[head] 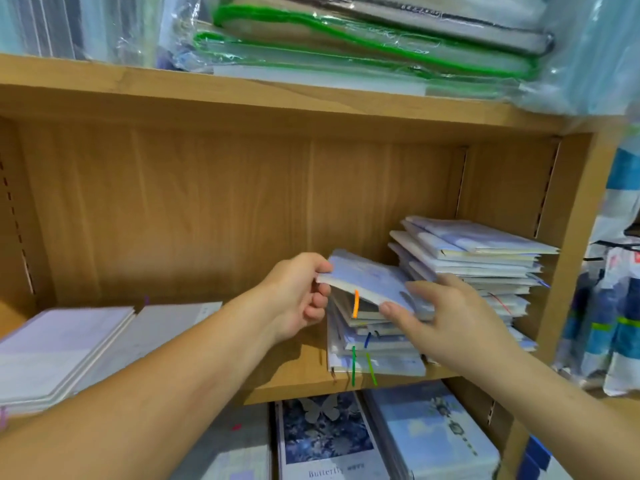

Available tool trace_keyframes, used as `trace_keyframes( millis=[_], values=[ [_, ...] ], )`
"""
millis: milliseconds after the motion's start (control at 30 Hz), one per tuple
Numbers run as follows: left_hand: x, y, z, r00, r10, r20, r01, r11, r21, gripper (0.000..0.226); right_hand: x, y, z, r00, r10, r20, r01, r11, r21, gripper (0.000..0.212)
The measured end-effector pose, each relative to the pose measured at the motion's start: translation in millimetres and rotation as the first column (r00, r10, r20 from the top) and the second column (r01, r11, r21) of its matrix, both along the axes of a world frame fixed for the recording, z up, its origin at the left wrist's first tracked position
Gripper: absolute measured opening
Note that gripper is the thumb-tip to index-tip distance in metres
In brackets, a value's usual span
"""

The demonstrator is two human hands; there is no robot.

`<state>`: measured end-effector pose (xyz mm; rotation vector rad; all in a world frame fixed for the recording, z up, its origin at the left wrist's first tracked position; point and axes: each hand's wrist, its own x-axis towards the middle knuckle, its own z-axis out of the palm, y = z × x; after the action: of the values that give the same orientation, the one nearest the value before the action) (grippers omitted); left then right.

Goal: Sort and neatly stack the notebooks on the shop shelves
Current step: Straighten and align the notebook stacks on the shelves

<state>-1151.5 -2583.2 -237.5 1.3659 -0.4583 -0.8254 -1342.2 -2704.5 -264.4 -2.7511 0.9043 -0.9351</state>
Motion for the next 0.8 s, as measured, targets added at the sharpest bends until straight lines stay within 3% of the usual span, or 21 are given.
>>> trace_keyframes(
  millis=[67, 167, 300, 367, 433, 533, 633, 800],
  values=[
    [10.0, 25.2, 0.7, 1.0, -0.002, 0.028, 0.003, 0.999, -0.045, 0.011, 4.6, 14.2, 4.9, 0.998, 0.046, 0.051, -0.052, 0.991, 0.121, 0.079],
    [26.5, 72.3, 0.0, 0.994, 0.033, 0.1, -0.026, 0.998, -0.063, 0.012, 34.6, 45.3, 11.0, 0.96, 0.228, 0.161, -0.277, 0.856, 0.436, 0.063],
    [58.5, 152.2, -2.1, 0.902, 0.131, 0.41, -0.182, 0.979, 0.089, 0.009, 91.8, 91.0, 5.7, 0.917, 0.325, 0.232, -0.398, 0.701, 0.592, 0.04],
    [75.8, 193.5, -8.3, 0.813, 0.108, 0.572, -0.265, 0.943, 0.199, 0.012, 119.9, 114.4, 2.1, 0.91, 0.368, 0.192, -0.401, 0.66, 0.635, 0.04],
    [89.4, 225.7, -17.9, 0.774, 0.073, 0.63, -0.306, 0.913, 0.271, 0.016, 147.3, 136.3, -5.4, 0.898, 0.409, 0.162, -0.407, 0.633, 0.659, 0.036],
    [110.0, 254.4, -35.3, 0.704, 0.045, 0.708, -0.383, 0.864, 0.326, 0.035, 180.8, 164.7, -16.8, 0.9, 0.426, 0.094, -0.38, 0.657, 0.651, 0.041],
    [124.7, 260.9, -45.4, 0.573, -0.02, 0.819, -0.477, 0.805, 0.353, 0.043, 194.5, 170.4, -22.9, 0.904, 0.427, 0.031, -0.351, 0.698, 0.624, 0.052],
    [135.4, 258.2, -62.2, 0.562, -0.103, 0.821, -0.454, 0.791, 0.41, 0.037, 200.5, 161.2, -26.3, 0.849, 0.524, -0.069, -0.381, 0.697, 0.608, 0.035]
  ],
)
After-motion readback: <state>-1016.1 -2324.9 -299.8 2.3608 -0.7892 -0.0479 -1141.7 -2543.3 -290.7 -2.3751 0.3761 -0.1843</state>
